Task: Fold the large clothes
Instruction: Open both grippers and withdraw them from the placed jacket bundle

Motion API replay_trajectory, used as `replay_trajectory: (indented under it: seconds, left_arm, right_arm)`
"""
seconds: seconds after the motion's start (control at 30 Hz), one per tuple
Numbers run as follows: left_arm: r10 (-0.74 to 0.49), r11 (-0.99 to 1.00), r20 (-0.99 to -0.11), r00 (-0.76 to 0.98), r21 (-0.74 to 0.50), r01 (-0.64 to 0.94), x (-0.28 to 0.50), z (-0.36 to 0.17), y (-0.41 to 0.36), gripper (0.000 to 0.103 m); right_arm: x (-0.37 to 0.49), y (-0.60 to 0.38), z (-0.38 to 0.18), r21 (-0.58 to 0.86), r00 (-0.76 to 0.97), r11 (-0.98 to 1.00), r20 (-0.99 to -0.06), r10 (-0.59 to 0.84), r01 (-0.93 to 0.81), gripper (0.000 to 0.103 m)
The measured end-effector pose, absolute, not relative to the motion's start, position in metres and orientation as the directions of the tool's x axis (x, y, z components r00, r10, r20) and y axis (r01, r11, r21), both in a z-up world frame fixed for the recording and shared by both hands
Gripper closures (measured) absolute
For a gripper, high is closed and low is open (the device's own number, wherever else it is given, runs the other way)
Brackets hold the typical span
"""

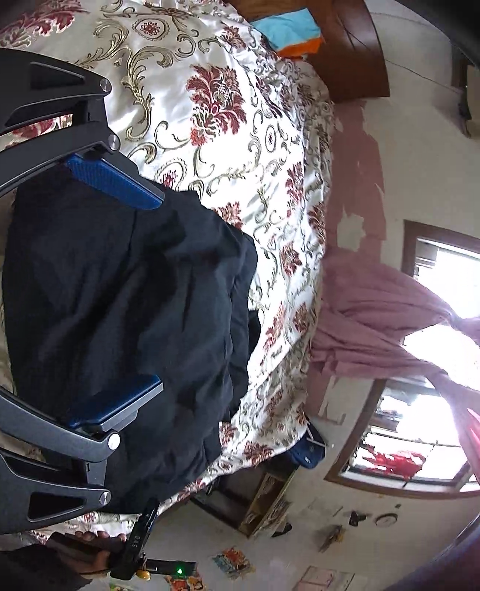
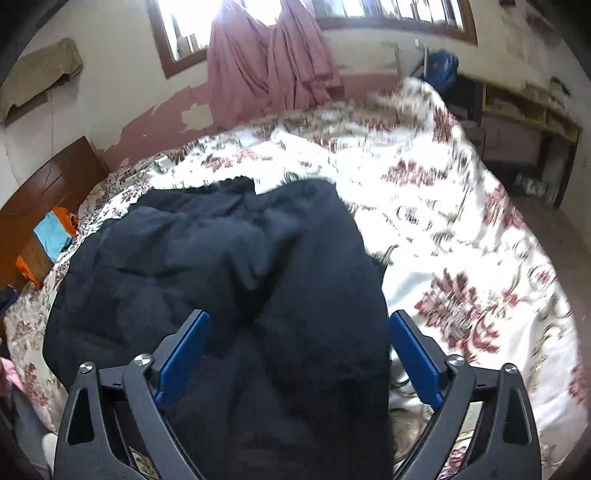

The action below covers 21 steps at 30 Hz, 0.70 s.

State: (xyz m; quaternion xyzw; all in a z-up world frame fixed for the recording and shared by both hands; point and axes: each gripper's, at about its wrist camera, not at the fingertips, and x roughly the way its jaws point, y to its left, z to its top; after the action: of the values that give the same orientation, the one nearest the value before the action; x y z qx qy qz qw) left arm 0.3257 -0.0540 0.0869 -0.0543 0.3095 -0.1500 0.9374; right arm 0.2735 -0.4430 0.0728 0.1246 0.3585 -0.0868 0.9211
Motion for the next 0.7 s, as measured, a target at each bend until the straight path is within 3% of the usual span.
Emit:
replay_trajectory:
  seconds: [0.33,0.7]
  left_arm:
    - [-0.341,0.940,-0.501,0.796,-0.182,0.289,0.286,0.103,-0.077,0.000]
    - [-0.322,0.945,-0.412,0.853,-0.082,0.317,0.223,0.124,-0.091,0.000]
  right_arm:
    - [0.221,-0.396,0.131,0.022,0.862,0.985,-0.488,-0.138,0.170,0.002]
    - [0.167,-0.363,0.159,0.130,0.920,0.982,-0.385,-0.075,0.134,0.002]
